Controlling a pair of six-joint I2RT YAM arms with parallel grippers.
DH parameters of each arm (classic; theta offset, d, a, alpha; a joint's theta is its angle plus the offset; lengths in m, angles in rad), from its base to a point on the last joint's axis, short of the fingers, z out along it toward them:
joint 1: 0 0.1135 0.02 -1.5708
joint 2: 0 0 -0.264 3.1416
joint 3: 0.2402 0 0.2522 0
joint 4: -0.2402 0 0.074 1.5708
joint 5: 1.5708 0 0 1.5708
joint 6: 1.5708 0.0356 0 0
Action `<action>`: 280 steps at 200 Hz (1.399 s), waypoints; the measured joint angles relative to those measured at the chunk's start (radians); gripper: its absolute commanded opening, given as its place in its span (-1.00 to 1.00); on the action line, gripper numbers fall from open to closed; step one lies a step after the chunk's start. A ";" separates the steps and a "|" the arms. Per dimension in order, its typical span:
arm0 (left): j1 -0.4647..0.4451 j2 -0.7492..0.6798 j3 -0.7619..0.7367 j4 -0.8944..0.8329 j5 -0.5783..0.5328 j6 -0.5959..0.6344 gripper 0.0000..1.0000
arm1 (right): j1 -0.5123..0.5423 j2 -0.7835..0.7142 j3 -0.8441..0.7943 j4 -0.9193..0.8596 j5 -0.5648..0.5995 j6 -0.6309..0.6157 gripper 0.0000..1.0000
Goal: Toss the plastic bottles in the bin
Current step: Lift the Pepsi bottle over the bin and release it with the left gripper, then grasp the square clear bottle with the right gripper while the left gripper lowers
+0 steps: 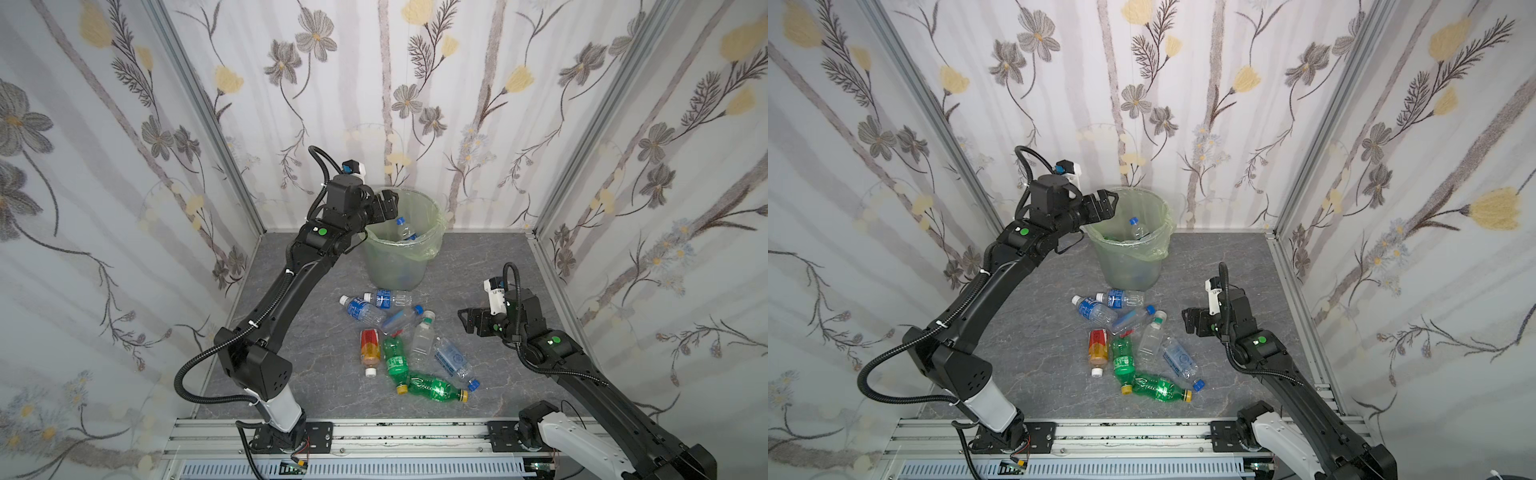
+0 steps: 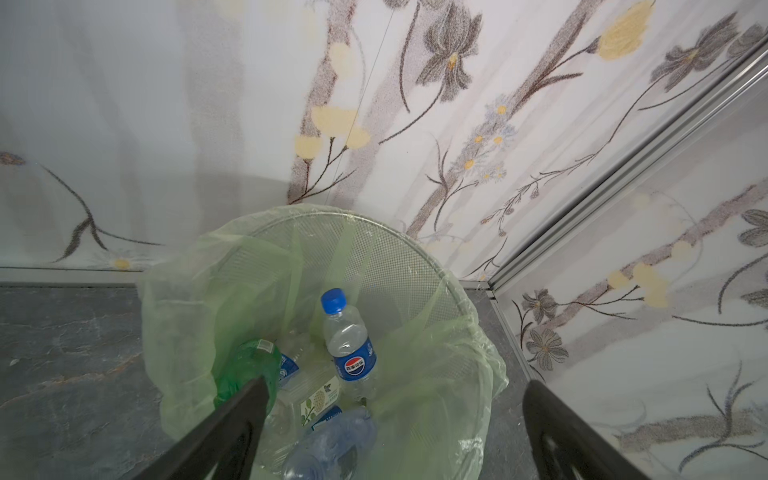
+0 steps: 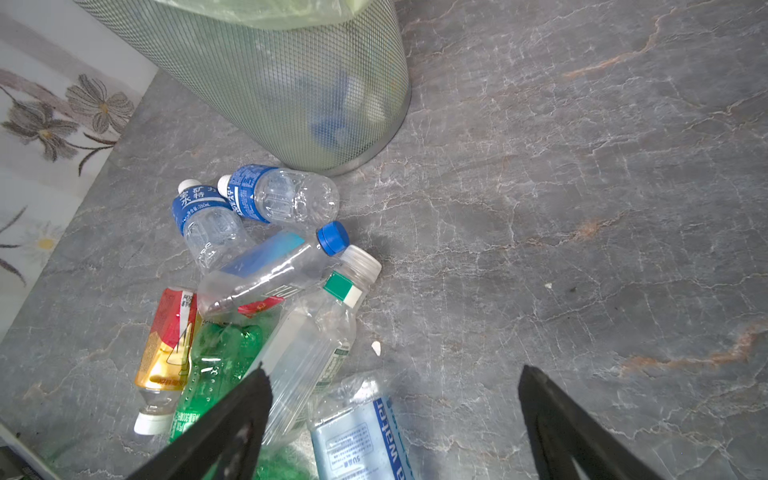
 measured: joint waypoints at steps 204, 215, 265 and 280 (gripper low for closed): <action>0.111 -0.853 -1.107 -0.014 -0.035 -0.069 1.00 | 0.222 0.220 -0.124 -0.041 -0.082 0.111 0.66; 0.113 -0.862 -1.127 -0.017 -0.027 -0.079 1.00 | 0.238 0.235 -0.127 -0.027 -0.056 0.118 0.62; 0.116 -0.886 -1.162 -0.018 -0.013 -0.084 1.00 | 0.267 0.311 -0.135 0.029 0.024 0.151 0.21; 0.117 -0.887 -1.168 -0.018 -0.013 -0.085 1.00 | 0.269 0.325 -0.134 0.055 0.037 0.160 0.16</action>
